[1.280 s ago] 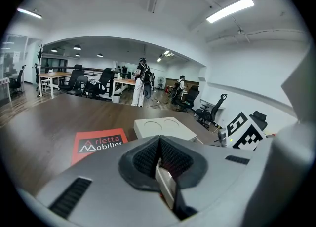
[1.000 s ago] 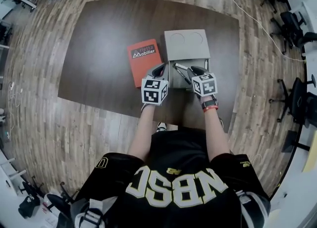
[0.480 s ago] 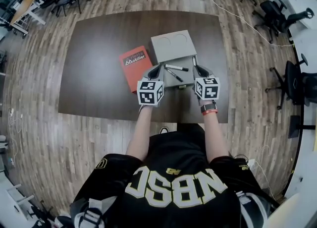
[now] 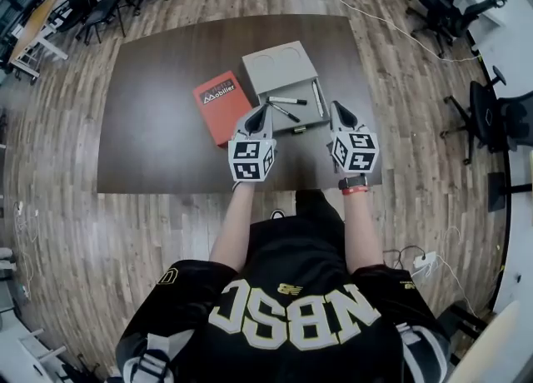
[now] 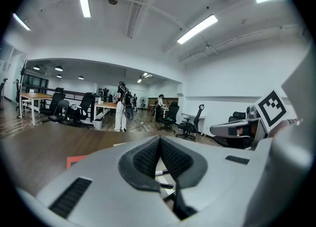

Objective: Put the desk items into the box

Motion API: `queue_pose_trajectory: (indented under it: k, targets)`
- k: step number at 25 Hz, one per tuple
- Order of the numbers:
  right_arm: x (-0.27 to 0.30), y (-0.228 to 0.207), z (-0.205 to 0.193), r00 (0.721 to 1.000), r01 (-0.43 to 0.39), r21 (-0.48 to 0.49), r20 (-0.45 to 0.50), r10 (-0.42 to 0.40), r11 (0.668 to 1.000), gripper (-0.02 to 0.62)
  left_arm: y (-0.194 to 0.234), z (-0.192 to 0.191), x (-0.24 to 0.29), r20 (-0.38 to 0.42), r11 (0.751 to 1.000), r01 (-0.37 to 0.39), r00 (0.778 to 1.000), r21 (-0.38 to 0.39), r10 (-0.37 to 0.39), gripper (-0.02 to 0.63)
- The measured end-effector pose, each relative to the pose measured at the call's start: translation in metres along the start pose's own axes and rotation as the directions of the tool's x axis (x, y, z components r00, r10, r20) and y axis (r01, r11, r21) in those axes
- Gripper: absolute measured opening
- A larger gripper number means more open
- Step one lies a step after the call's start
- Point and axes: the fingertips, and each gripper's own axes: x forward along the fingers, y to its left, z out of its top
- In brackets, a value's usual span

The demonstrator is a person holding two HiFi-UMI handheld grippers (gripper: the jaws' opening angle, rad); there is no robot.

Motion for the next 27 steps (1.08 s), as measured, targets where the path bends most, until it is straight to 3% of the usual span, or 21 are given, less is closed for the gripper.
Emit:
queue_pose_trajectory:
  k: [7, 13, 19, 22, 27]
  targets:
    - [-0.026, 0.011, 0.021, 0.996, 0.036, -0.015, 0.076, -0.035, 0.999, 0.009, -0.012, 0.025, -0.018, 0.065, 0.998, 0.023, 0.998, 0.055, -0.027, 0.014]
    - [-0.034, 0.021, 0.024, 0.994, 0.015, -0.012, 0.109, -0.014, 1.000, 0.009, -0.015, 0.021, -0.029, 0.062, 0.997, 0.035, 0.997, 0.069, -0.039, 0.014]
    - [-0.037, 0.027, 0.017, 0.997, 0.003, -0.006, 0.081, -0.003, 1.000, 0.009, -0.017, 0.014, -0.037, 0.019, 0.995, 0.063, 0.998, 0.073, -0.065, 0.014]
    - [-0.029, 0.037, 0.008, 0.999, -0.021, -0.035, 0.037, 0.022, 0.999, 0.009, -0.014, -0.007, -0.040, -0.050, 0.994, 0.085, 0.995, 0.071, -0.081, 0.014]
    - [-0.006, 0.066, -0.008, 0.992, -0.128, -0.111, -0.024, 0.127, 0.986, 0.009, 0.015, -0.080, -0.042, -0.214, 0.995, 0.014, 0.977, 0.101, 0.008, 0.017]
